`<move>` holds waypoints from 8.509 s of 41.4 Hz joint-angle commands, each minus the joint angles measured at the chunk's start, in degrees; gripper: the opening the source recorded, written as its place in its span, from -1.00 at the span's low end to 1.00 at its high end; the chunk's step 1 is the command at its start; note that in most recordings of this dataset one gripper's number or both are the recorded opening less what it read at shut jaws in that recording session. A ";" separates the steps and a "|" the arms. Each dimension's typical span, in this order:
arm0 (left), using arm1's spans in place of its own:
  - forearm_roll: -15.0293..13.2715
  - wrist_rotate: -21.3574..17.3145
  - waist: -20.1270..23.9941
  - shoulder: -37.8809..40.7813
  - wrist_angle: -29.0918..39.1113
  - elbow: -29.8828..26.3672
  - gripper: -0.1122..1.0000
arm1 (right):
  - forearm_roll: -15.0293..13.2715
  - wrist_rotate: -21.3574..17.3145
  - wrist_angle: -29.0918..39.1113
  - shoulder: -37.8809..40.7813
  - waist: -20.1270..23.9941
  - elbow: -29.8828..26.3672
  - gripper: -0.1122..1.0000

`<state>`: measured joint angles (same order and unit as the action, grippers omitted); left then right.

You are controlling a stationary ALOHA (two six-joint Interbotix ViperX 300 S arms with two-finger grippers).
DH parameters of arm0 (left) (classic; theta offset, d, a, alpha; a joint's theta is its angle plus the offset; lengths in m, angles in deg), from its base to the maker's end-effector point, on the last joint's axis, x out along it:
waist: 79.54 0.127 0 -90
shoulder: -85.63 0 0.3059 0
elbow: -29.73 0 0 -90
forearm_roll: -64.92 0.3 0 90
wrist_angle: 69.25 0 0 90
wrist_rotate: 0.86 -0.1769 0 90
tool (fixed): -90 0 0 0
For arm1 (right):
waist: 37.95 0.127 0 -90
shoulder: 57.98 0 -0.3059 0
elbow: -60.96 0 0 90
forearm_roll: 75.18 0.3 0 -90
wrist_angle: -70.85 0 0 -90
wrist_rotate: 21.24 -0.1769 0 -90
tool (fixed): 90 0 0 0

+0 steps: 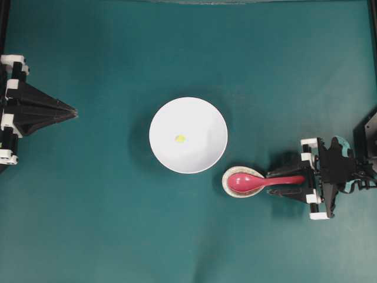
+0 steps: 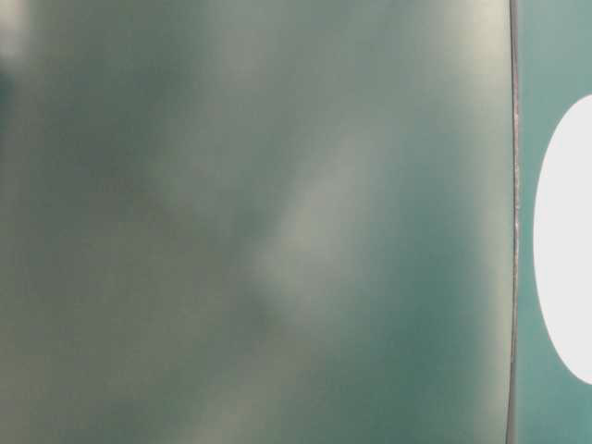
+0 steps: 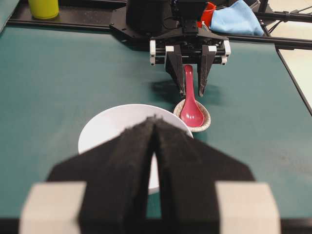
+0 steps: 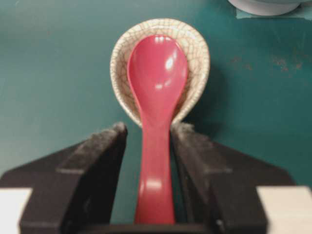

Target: Scoop the yellow hexagonal prism block from the bowl with a spoon using the right arm.

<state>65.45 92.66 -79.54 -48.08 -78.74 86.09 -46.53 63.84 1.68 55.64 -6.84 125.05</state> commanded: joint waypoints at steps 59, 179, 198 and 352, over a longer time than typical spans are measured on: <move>0.09 0.09 0.09 0.62 -0.26 -0.70 -0.78 | 0.44 12.22 27.60 -28.92 -6.68 -1.49 -0.34; 0.09 -0.09 0.00 0.62 -1.76 -0.70 -0.78 | 0.97 1.23 3.96 -14.59 0.26 4.13 0.18; 0.09 -0.26 0.09 0.62 -2.72 -0.70 -0.78 | 0.79 -3.43 -4.57 -2.55 1.85 3.52 0.18; 0.09 -0.09 0.00 0.62 -2.37 -0.70 -0.78 | 2.81 2.29 -2.72 -2.81 1.76 2.11 -0.40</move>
<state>65.45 92.48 -79.54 -47.99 -80.94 86.09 -43.71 66.04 -0.25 54.93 -5.26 127.07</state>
